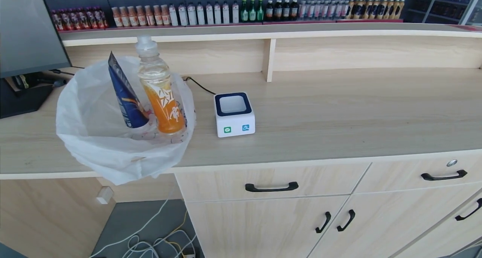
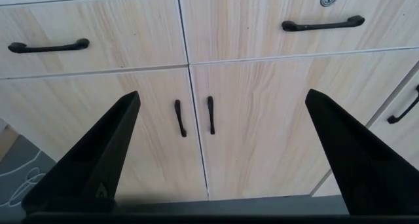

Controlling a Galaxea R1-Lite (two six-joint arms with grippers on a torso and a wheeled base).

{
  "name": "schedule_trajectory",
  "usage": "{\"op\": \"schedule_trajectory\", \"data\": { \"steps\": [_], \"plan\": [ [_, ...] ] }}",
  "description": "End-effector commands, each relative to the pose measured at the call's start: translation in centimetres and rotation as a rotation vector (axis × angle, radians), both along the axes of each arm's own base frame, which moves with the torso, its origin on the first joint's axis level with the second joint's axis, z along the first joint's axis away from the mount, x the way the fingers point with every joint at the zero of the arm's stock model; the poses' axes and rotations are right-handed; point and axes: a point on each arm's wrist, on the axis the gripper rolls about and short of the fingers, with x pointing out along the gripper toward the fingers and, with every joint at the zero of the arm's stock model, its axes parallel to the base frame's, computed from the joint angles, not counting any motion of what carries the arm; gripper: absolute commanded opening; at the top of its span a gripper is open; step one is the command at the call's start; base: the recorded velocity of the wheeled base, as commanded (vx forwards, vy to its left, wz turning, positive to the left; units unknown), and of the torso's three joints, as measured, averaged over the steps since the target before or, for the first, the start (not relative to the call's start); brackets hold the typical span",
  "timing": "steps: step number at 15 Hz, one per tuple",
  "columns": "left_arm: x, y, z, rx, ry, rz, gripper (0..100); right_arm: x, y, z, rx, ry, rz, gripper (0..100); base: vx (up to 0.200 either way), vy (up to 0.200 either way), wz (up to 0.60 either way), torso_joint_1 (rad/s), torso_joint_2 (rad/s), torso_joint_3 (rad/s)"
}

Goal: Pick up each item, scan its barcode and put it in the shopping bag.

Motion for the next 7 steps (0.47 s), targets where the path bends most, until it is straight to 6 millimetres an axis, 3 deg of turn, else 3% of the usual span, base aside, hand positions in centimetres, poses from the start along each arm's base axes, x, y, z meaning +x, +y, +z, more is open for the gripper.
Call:
{"op": "schedule_trajectory", "data": {
  "steps": [1, 7],
  "plan": [
    [0.00, 0.01, 0.00, 0.000, 0.000, -0.002, 100, 0.01, 0.00, 0.00, -0.002, 0.001, 0.001, 100, 0.000, 0.000, 0.00, 0.000, 0.00, 0.000],
    [0.00, 0.00, 0.00, 0.000, 0.000, 0.000, 100, 0.01, 0.00, 0.00, -0.006, 0.001, 0.001, 100, 0.000, 0.000, 0.00, 0.000, 0.00, 0.000]
  ]
}}
